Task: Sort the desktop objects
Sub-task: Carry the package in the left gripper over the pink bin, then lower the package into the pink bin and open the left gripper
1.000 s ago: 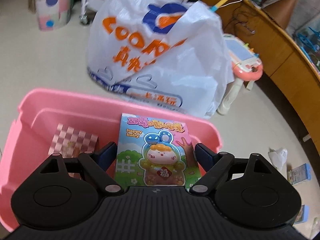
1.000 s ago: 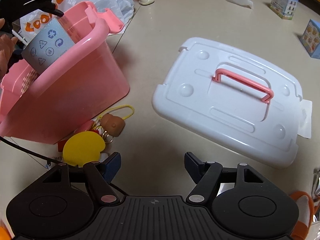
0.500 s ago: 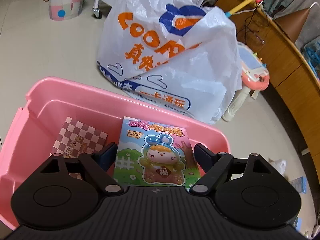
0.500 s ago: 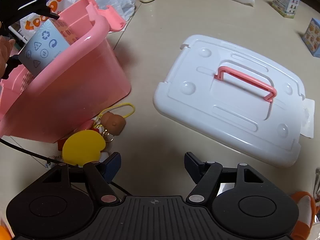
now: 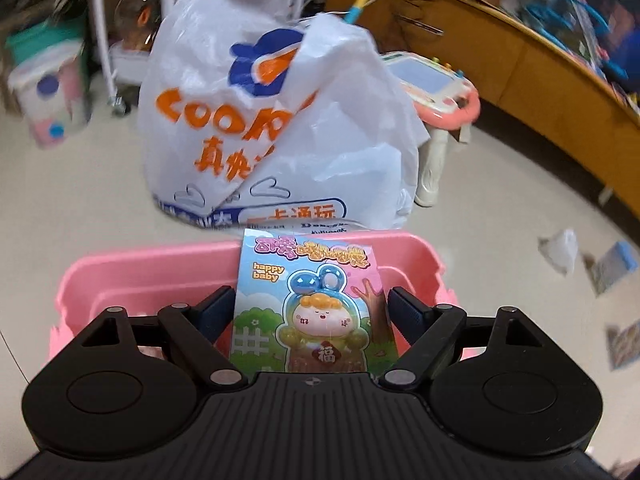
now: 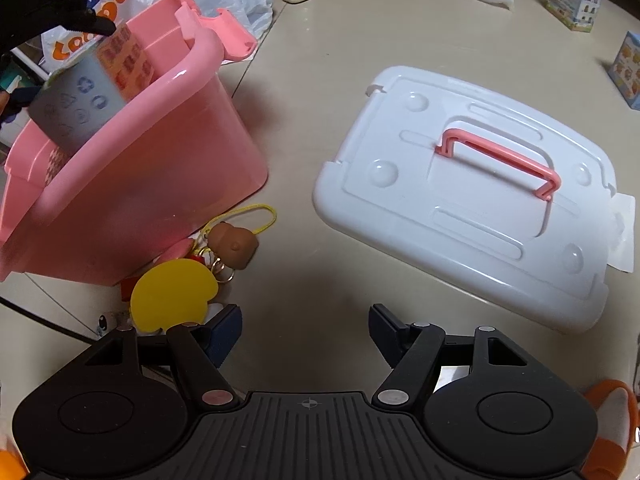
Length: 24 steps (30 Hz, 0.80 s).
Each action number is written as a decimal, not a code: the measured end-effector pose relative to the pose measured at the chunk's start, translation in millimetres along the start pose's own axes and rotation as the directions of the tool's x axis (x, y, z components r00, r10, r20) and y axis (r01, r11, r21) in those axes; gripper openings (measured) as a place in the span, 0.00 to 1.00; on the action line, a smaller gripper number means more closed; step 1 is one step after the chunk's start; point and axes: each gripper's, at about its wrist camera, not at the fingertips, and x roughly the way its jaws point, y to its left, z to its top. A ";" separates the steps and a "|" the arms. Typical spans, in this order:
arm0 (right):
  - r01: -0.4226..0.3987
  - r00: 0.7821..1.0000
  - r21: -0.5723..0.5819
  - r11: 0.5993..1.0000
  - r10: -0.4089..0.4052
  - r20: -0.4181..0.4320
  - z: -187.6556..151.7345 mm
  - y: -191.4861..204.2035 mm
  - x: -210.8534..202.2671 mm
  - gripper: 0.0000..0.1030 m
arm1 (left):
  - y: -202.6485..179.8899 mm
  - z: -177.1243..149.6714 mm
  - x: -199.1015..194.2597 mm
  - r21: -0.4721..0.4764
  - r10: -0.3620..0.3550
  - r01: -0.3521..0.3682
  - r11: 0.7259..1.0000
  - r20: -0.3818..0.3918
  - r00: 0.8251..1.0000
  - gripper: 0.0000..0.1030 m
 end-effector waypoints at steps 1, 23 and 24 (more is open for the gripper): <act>0.000 1.000 0.003 1.000 0.000 -0.002 -0.2 -0.6 0.5 0.65 | -1.5 -2.1 0.3 0.018 -0.002 0.002 1.000 0.006 1.000 0.82; -0.014 1.000 0.008 1.000 0.014 -0.026 -3.0 1.5 10.0 0.65 | -0.4 -19.6 11.7 0.098 0.027 -0.023 0.995 -0.043 0.999 0.84; -0.014 1.000 0.009 1.000 0.014 -0.026 -3.0 1.3 10.1 0.65 | 3.5 -19.2 11.7 0.064 0.021 -0.018 0.998 -0.049 0.999 0.84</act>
